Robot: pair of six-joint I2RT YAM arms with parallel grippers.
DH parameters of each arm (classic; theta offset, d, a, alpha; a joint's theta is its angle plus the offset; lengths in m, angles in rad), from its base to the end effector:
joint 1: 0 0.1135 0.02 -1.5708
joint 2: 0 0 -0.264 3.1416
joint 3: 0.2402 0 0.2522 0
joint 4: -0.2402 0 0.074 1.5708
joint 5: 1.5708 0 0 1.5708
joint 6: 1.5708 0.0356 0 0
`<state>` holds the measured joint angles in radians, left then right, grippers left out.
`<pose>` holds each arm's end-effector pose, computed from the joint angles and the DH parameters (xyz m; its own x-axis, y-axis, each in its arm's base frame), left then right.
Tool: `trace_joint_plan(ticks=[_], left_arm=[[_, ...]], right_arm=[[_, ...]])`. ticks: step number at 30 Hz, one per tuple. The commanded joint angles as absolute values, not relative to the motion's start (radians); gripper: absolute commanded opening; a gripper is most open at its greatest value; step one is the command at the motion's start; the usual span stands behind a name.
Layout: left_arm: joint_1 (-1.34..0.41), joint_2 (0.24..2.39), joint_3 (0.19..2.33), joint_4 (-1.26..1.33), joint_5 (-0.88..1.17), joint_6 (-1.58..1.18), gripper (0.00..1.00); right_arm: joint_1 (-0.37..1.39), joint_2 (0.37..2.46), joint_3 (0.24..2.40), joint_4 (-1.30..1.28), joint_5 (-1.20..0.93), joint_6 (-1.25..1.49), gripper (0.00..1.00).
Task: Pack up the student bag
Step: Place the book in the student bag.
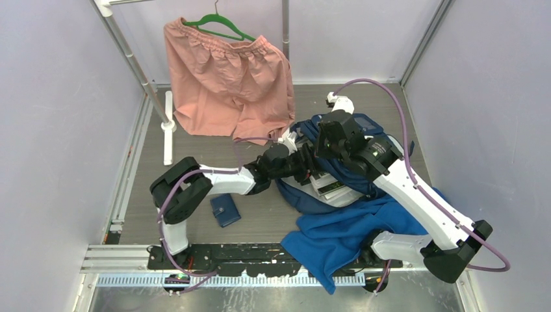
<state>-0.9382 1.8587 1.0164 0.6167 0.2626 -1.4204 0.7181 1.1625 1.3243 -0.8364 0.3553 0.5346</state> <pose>0.2340 -0.3349 0.1996 -0.9378 -0.3357 -0.0886 0.0084 0.2333 -0.9724 0.1822 0.1427 0.3874 -0.6148 0.0972 -0.7827 -0.1151 0.9707 0.2109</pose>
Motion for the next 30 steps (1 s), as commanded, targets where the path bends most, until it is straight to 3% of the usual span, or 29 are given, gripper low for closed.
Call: trace_joint_plan(ticks=[1,18,30], left_arm=[[-0.951,1.806,1.027,0.521,0.333,-1.302,0.70],[-0.951,1.502,1.016,-0.120,0.324,-0.886,0.82],[-0.951,1.565,1.096,-0.065,0.352,-0.860,0.78]], right_arm=[[0.720,1.119,1.333,-0.743,0.375,0.555,0.01],[0.715,1.127,1.339,-0.742,0.360,0.531,0.01],[0.713,1.115,1.367,-0.772,0.372,0.500,0.01]])
